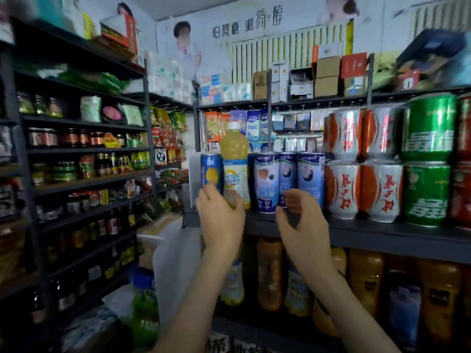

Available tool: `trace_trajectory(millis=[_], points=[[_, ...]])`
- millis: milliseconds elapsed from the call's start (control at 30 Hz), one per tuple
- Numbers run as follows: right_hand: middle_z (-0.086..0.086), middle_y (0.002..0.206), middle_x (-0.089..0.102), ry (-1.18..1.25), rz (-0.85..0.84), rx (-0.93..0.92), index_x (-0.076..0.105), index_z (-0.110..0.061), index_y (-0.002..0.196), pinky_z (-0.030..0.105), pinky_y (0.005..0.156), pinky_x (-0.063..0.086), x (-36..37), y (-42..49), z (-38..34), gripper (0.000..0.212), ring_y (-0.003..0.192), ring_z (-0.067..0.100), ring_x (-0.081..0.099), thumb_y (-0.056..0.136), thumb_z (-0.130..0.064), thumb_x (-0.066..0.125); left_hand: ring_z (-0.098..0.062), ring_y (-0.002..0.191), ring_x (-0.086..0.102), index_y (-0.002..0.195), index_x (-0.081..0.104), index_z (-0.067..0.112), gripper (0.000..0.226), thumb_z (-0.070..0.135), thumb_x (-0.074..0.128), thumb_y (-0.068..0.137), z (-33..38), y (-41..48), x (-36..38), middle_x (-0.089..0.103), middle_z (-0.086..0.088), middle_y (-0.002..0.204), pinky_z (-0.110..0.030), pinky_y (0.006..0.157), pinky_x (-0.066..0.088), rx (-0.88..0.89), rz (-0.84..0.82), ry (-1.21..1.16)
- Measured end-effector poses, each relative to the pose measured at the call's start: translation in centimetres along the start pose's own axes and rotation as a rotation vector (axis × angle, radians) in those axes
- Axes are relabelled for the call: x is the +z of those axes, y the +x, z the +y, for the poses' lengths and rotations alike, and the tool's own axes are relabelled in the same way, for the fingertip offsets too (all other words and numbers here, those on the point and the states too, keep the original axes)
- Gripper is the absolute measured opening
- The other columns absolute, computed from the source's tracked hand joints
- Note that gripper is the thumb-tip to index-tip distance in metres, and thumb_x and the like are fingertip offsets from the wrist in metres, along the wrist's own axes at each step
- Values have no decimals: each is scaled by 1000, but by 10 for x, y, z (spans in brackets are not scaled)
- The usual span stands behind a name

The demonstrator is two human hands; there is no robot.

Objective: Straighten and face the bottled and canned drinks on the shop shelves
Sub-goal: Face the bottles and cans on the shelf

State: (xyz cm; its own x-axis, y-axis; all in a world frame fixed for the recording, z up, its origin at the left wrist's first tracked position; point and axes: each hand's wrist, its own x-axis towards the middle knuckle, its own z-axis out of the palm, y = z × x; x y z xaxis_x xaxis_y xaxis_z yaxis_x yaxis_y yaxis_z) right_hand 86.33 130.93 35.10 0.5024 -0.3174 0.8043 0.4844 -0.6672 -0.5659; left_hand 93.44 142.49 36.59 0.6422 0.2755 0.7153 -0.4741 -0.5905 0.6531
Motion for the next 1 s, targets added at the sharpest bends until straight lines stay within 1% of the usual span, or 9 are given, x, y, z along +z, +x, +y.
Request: trace_trajectory(millis=[67,100,233,333,533,667,700,833,1000], points=[[-4,102,53,-31,38,10,55,-12,113,3,78,34,20,6,-5,26,97,10,52,88,-11,63,-29,121,38,133,38,3,55,28,59,89,-1,15,3,44,-13,128,-34,96,33,11,-33,-7],[-4,100,53,-51,65,2,56,-11,112,7,80,35,31,8,-8,25,96,11,53,88,-11,63,-29,120,38,133,37,2,56,27,60,88,-1,21,5,43,-13,128,-34,95,33,24,-53,-16],[-3,100,53,-102,113,29,57,-10,109,31,86,46,53,13,-12,22,98,15,55,87,-11,63,-32,117,41,131,38,1,56,26,62,86,2,27,22,44,-16,128,-36,95,32,75,-136,-25],[-5,98,52,-143,141,29,57,-11,107,28,85,46,55,17,-11,20,95,12,53,88,-13,63,-32,118,39,137,33,2,65,28,64,86,5,27,34,41,-16,131,-35,96,31,33,-141,-15],[-2,106,58,-156,128,61,56,-14,112,15,81,42,49,19,-3,24,99,10,55,89,-11,62,-34,113,47,134,36,-3,67,23,69,82,4,24,44,48,-21,127,-40,90,43,9,-75,-12],[-3,106,58,-161,117,58,56,-15,112,9,77,39,48,19,-1,23,98,8,54,89,-11,60,-35,89,59,119,51,-8,67,18,83,66,-2,28,49,62,-22,102,-40,72,52,3,-48,38],[-3,106,58,-160,108,60,56,-15,112,8,77,39,49,19,-2,23,98,8,54,90,-12,60,-35,88,59,116,52,-8,65,18,84,66,-4,29,49,62,-22,100,-39,72,52,17,-29,43],[-5,102,56,-169,85,60,56,-13,110,4,72,38,55,21,-1,21,95,8,54,90,-13,60,-33,116,41,131,38,-4,59,25,64,87,-7,35,43,46,-20,127,-37,97,35,-33,-147,-25],[-3,106,57,-153,26,81,55,-11,115,17,81,41,68,26,-4,26,99,11,55,90,-16,61,-30,116,38,123,48,3,50,29,66,84,-7,37,34,45,-16,122,-35,94,36,-92,-171,-124]])
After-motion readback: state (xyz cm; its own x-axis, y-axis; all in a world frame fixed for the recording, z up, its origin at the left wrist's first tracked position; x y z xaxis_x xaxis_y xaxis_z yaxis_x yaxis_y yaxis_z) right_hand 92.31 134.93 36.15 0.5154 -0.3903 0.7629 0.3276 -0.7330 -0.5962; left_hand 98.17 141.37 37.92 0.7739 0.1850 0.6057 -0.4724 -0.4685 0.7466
